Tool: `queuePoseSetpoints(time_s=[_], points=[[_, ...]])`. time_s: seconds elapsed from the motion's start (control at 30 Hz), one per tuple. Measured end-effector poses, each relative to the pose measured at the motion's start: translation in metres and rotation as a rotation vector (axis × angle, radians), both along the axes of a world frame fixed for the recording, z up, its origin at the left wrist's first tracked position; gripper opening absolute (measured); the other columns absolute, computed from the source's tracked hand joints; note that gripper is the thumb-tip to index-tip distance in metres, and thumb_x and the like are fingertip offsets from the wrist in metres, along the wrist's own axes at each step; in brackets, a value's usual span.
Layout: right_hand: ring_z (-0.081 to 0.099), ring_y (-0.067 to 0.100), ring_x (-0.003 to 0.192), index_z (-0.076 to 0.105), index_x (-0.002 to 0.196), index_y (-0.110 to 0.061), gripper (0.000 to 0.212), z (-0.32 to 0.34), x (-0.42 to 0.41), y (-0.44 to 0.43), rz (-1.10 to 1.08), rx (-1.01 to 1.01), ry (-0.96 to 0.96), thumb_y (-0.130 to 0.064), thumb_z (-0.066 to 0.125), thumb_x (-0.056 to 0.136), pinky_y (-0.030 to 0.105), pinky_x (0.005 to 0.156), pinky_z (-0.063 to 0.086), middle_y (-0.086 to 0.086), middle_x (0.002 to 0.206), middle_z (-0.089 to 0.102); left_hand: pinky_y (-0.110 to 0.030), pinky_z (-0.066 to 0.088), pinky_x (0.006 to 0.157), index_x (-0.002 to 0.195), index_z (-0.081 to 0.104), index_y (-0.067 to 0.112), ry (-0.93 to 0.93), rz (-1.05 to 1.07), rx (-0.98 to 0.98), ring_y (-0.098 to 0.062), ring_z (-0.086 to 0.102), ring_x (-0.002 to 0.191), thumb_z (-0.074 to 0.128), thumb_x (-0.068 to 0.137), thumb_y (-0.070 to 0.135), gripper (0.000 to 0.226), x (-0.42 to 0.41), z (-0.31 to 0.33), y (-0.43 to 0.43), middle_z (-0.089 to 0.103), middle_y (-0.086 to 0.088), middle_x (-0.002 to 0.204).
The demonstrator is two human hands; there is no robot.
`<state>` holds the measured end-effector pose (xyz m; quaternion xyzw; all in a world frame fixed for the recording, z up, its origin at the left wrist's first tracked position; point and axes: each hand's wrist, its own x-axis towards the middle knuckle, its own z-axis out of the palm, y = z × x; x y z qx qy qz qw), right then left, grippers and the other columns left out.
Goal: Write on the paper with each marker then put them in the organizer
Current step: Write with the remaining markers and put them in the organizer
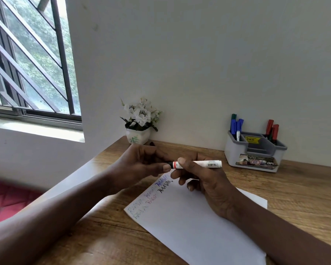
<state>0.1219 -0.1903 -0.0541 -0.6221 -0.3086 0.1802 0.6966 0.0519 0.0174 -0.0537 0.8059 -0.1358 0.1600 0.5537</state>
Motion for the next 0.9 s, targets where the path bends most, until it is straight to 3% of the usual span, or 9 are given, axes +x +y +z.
queuePoseSetpoints(time_s=[0.1,0.2,0.33,0.53,0.63,0.77,0.9], points=[[0.057,0.019,0.058,0.079,0.073,-0.02,0.02,0.004,-0.006,0.003,-0.036,0.023,0.006,-0.037,0.072,0.08,0.026,0.049,0.041,0.011,0.073,0.073,-0.025,0.048,0.064,0.104,0.068,-0.007,0.026,-0.017,-0.062,-0.018,0.054,0.069,0.063,0.097,0.02,0.028,-0.003,0.001,-0.009,0.067,-0.012,0.083],[0.056,0.017,0.054,0.079,0.08,-0.01,0.028,0.008,-0.014,0.008,-0.058,0.09,-0.035,-0.037,0.072,0.077,0.026,0.047,0.041,0.013,0.069,0.073,-0.03,0.045,0.061,0.102,0.059,0.007,0.061,-0.034,-0.203,-0.016,0.045,0.067,0.045,0.107,0.031,0.028,-0.005,-0.002,-0.026,0.048,-0.007,0.079],[0.058,0.019,0.052,0.067,0.093,0.011,0.031,0.011,-0.019,0.011,-0.141,0.185,-0.129,-0.02,0.072,0.089,0.027,0.047,0.044,0.014,0.066,0.072,-0.032,0.044,0.062,0.109,0.053,0.01,0.078,-0.016,-0.298,-0.009,0.046,0.065,0.042,0.108,0.035,0.028,-0.006,-0.001,-0.034,0.046,-0.002,0.076],[0.059,0.023,0.054,0.064,0.091,0.009,0.025,0.009,-0.023,0.015,-0.145,0.243,-0.132,-0.016,0.07,0.092,0.028,0.048,0.047,0.02,0.068,0.072,-0.033,0.041,0.064,0.111,0.045,-0.001,0.052,-0.051,-0.313,-0.012,0.047,0.064,0.041,0.108,0.033,0.034,-0.007,0.005,-0.037,0.049,-0.002,0.072],[0.06,0.023,0.059,0.065,0.096,0.009,0.033,0.016,-0.019,0.011,-0.073,0.186,-0.084,-0.023,0.07,0.088,0.03,0.053,0.048,0.019,0.072,0.072,-0.034,0.045,0.064,0.115,0.048,0.0,0.004,-0.021,-0.196,-0.023,0.047,0.074,0.042,0.107,0.035,0.036,-0.006,0.005,-0.033,0.05,-0.01,0.083],[0.061,0.019,0.06,0.069,0.1,0.002,0.029,0.009,-0.018,0.011,-0.062,0.073,-0.041,-0.026,0.065,0.095,0.028,0.054,0.045,0.013,0.073,0.073,-0.037,0.047,0.063,0.115,0.056,0.006,-0.062,0.062,0.006,-0.021,0.053,0.074,0.042,0.106,0.039,0.037,-0.005,0.003,-0.027,0.059,-0.006,0.085],[0.063,0.021,0.059,0.069,0.103,-0.006,0.03,0.009,-0.016,0.009,-0.153,0.054,-0.144,-0.034,0.059,0.097,0.028,0.051,0.045,0.013,0.076,0.077,-0.045,0.055,0.085,0.125,0.056,0.027,-0.087,0.251,0.397,-0.011,0.066,0.099,0.038,0.101,0.06,0.045,-0.001,0.0,-0.002,0.07,0.006,0.108]])
